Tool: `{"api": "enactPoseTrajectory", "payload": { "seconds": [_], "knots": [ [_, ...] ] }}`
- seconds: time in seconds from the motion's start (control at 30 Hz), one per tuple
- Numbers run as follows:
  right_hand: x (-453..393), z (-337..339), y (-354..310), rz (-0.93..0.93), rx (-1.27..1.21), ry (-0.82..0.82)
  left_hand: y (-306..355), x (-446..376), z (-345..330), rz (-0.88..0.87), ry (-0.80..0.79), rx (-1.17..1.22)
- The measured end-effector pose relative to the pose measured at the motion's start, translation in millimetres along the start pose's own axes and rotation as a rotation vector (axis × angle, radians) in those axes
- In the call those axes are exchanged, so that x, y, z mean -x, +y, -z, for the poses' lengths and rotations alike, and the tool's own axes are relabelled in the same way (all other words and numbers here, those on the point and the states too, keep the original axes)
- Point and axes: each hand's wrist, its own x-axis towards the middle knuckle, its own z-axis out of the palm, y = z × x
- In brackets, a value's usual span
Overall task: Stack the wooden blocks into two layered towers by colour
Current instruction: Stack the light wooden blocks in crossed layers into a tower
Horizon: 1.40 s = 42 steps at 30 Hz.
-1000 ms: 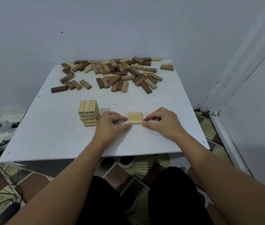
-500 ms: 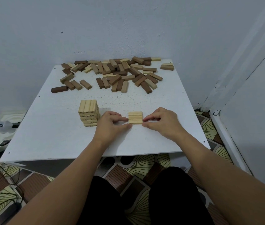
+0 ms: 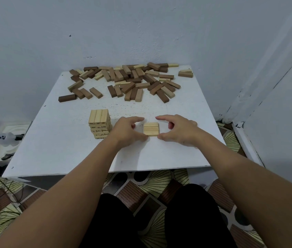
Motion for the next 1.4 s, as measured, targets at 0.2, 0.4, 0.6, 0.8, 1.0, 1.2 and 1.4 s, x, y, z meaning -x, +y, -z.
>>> {"api": "enactPoseTrajectory", "payload": {
  "seconds": [0.2,0.4,0.6,0.8,1.0,1.2,1.4],
  "knots": [
    [-3.1,-1.2,-2.6,-0.010,-0.007,0.003,7.9,-5.5,5.0,0.053,-0.068,-0.029],
    [-2.1,-8.5,0.2,0.029,0.034,0.070,11.6,-6.1,8.6,0.039,-0.092,-0.085],
    [1.2,-9.6,-1.1,0.083,0.046,0.098,19.7,-4.5,10.0,-0.019,-0.088,-0.153],
    [2.9,6.4,-13.1,0.127,-0.006,0.140,37.0,-2.2,22.9,-0.097,-0.030,-0.206],
    [-0.9,17.9,-47.8,0.192,-0.081,0.173,51.8,7.7,61.3,-0.139,0.040,-0.271],
    [-13.3,6.5,-97.9,0.261,-0.125,0.167,37.3,24.4,114.1,-0.123,0.084,-0.287],
    [-26.8,-12.9,-136.3,0.309,-0.112,0.138,11.5,36.4,153.2,-0.117,0.106,-0.274]
  ]
}}
